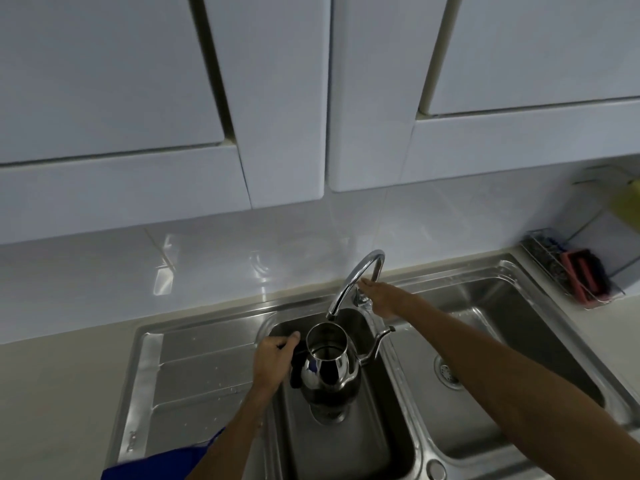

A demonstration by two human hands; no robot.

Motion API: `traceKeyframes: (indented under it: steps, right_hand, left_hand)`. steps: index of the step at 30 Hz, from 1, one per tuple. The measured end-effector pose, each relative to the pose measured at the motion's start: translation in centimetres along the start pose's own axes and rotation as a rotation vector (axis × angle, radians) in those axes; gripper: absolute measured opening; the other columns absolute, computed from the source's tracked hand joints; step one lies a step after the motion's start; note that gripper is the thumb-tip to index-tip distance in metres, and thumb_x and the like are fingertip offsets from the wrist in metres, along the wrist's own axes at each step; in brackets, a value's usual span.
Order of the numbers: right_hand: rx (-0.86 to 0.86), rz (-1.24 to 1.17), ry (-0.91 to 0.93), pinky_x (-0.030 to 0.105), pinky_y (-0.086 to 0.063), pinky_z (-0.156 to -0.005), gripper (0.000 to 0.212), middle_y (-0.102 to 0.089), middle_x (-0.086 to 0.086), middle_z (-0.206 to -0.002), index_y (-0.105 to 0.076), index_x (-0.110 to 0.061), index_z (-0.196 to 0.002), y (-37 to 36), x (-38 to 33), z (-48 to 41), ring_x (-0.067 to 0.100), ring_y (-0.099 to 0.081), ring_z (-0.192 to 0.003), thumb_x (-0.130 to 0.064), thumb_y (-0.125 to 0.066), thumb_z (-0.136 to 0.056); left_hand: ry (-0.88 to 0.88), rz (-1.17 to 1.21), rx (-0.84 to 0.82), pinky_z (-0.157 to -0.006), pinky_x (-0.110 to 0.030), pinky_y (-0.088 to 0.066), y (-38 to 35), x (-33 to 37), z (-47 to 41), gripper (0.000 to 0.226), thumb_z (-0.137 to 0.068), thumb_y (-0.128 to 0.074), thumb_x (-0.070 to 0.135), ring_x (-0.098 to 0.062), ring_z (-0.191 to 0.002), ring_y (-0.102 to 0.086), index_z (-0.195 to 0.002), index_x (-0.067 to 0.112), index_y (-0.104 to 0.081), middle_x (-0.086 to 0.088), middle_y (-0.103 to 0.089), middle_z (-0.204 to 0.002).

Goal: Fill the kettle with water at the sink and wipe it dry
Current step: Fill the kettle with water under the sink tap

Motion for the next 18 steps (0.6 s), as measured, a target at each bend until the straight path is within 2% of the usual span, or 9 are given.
traceKeyframes:
  steps: [4, 7, 9, 13, 15, 17, 18]
  right_hand:
    - [0.018, -0.027, 0.005, 0.042, -0.044, -0.107, 0.073, -0.026, 0.011, -0.161, -0.027, -0.006, -0.152, 0.3, 0.1, -0.9, 0.038, -0.043, -0.138, 0.011, -0.05, -0.085]
    - [0.031, -0.047, -0.002, 0.041, -0.047, -0.105, 0.058, -0.045, 0.015, -0.148, -0.039, -0.003, -0.145, 1.2, -0.2, -2.0, 0.035, -0.052, -0.131, 0.01, -0.05, -0.089]
    - [0.011, -0.038, -0.009, 0.039, -0.048, -0.104, 0.051, -0.054, 0.014, -0.14, -0.043, -0.003, -0.142, 1.6, -0.3, -2.7, 0.032, -0.057, -0.126, 0.005, -0.053, -0.092]
    - [-0.033, -0.007, -0.107, 0.042, -0.043, -0.105, 0.039, -0.057, 0.018, -0.137, -0.054, -0.005, -0.136, 2.6, -0.2, -3.3, 0.036, -0.053, -0.128, -0.009, -0.05, -0.097]
    - [-0.029, -0.061, -0.158, 0.044, -0.041, -0.106, 0.042, -0.055, 0.017, -0.14, -0.052, -0.008, -0.14, 2.9, -0.2, -3.3, 0.036, -0.052, -0.129, -0.014, -0.047, -0.099]
    - [-0.087, -0.073, -0.138, 0.037, -0.05, -0.093, 0.049, -0.055, 0.016, -0.139, -0.042, -0.013, -0.147, 2.3, -0.8, -3.8, 0.032, -0.058, -0.12, -0.013, -0.049, -0.098]
    - [-0.115, -0.06, -0.121, 0.026, -0.054, -0.075, 0.055, -0.058, 0.015, -0.137, -0.038, -0.015, -0.149, 1.7, -0.9, -4.5, 0.027, -0.063, -0.104, -0.009, -0.051, -0.096]
  left_hand:
    - [-0.027, 0.023, 0.027, -0.058, -0.027, -0.037, 0.0, 0.0, -2.5, 0.054, -0.094, -0.066, 0.027, 0.003, -0.04, -0.043, -0.04, 0.025, -0.061, 0.013, -0.047, -0.035]
    - [-0.024, 0.028, 0.035, -0.062, -0.032, -0.044, 0.2, -0.2, -3.6, 0.045, -0.087, -0.062, 0.045, -0.01, -0.054, -0.051, -0.049, 0.022, -0.068, 0.016, -0.052, -0.039]
    - [-0.033, 0.007, 0.041, -0.061, -0.032, -0.044, 0.3, 0.1, -3.8, 0.042, -0.084, -0.06, 0.051, -0.01, -0.055, -0.051, -0.051, 0.027, -0.07, 0.018, -0.053, -0.039]
    - [-0.044, 0.012, 0.046, -0.057, -0.027, -0.04, 0.1, 0.5, -3.7, 0.047, -0.089, -0.066, 0.036, 0.0, -0.042, -0.044, -0.043, 0.025, -0.065, 0.014, -0.049, -0.036]
    - [-0.033, 0.01, 0.039, -0.058, -0.027, -0.041, -0.1, 0.2, -3.8, 0.048, -0.09, -0.067, 0.033, -0.002, -0.04, -0.045, -0.044, 0.023, -0.066, 0.012, -0.05, -0.036]
    - [-0.023, 0.008, 0.034, -0.062, -0.028, -0.045, -0.2, -0.3, -3.7, 0.045, -0.089, -0.066, 0.038, -0.01, -0.042, -0.054, -0.049, 0.017, -0.07, 0.009, -0.057, -0.04]
    - [-0.026, 0.012, 0.036, -0.063, -0.029, -0.047, -0.2, -0.6, -3.8, 0.044, -0.088, -0.064, 0.042, -0.013, -0.047, -0.06, -0.055, 0.014, -0.074, 0.007, -0.061, -0.043]
Point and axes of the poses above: each hand's wrist, its own z-axis away from the middle knuckle, its own y-axis out of the back of the hand, x = y × z, the point moved 10 cm from there along -z, towards the middle knuckle
